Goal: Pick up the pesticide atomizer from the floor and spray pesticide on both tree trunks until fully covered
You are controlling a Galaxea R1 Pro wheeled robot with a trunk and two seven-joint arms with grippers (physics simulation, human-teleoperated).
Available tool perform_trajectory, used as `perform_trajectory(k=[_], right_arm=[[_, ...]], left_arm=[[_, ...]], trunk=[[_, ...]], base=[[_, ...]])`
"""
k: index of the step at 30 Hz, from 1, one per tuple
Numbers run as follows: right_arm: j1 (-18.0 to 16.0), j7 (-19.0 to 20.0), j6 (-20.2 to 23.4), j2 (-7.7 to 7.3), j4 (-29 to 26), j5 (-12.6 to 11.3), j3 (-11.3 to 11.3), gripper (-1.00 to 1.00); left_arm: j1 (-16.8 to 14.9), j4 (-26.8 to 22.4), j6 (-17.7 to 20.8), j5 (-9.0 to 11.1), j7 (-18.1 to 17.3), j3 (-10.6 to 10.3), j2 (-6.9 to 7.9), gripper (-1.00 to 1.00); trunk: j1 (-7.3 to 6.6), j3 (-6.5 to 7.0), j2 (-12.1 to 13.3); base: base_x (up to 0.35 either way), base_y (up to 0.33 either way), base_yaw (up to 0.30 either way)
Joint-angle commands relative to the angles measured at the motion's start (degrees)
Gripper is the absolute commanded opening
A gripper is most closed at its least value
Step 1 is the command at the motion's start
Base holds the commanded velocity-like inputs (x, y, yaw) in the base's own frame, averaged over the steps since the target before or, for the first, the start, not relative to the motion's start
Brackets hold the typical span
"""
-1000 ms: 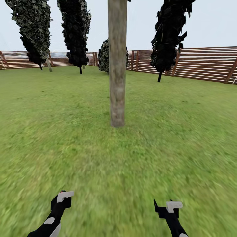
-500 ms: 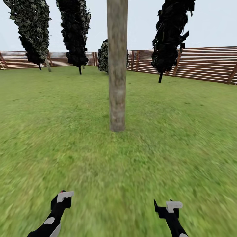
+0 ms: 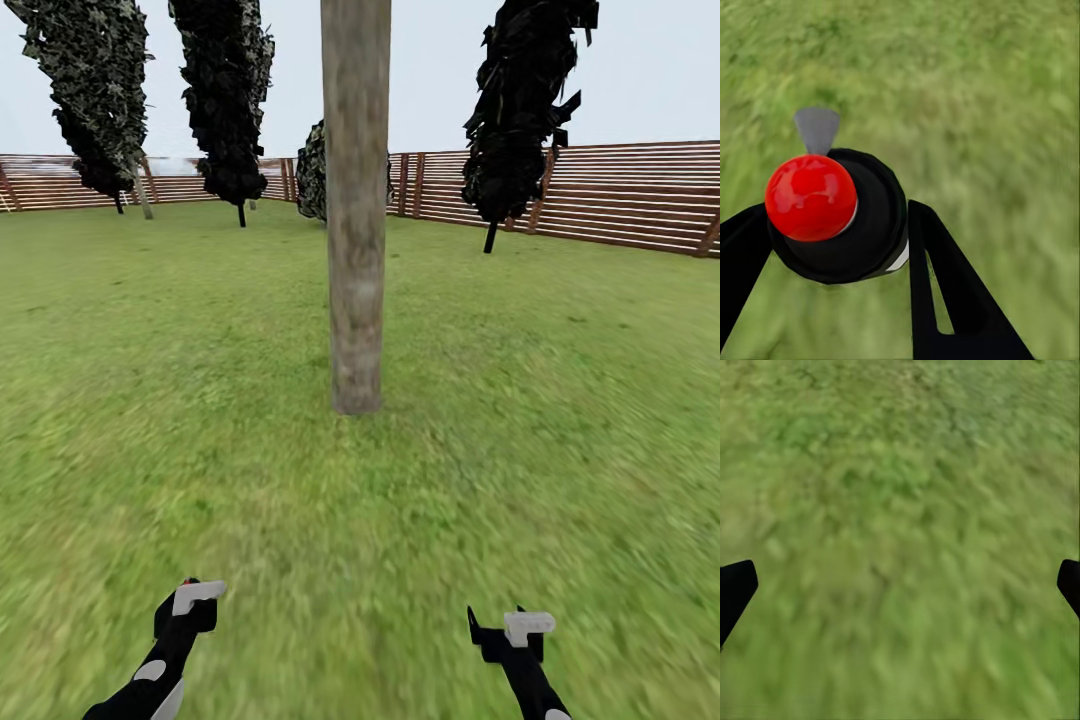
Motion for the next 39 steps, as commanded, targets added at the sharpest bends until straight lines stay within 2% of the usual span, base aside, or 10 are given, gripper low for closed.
perform_trajectory(k=[1,39], right_arm=[[0.0,0.0,0.0,-0.03,0.0,0.0,0.0,1.0],[0.0,0.0,0.0,0.0,0.0,0.0,0.0,1.0]], left_arm=[[0.0,0.0,0.0,0.0,0.0,0.0,0.0,-1.0],[0.0,0.0,0.0,0.0,0.0,0.0,0.0,-1.0]], trunk=[[0.0,0.0,0.0],[0.0,0.0,0.0]], base=[[0.339,0.0,0.0],[0.339,0.0,0.0]])
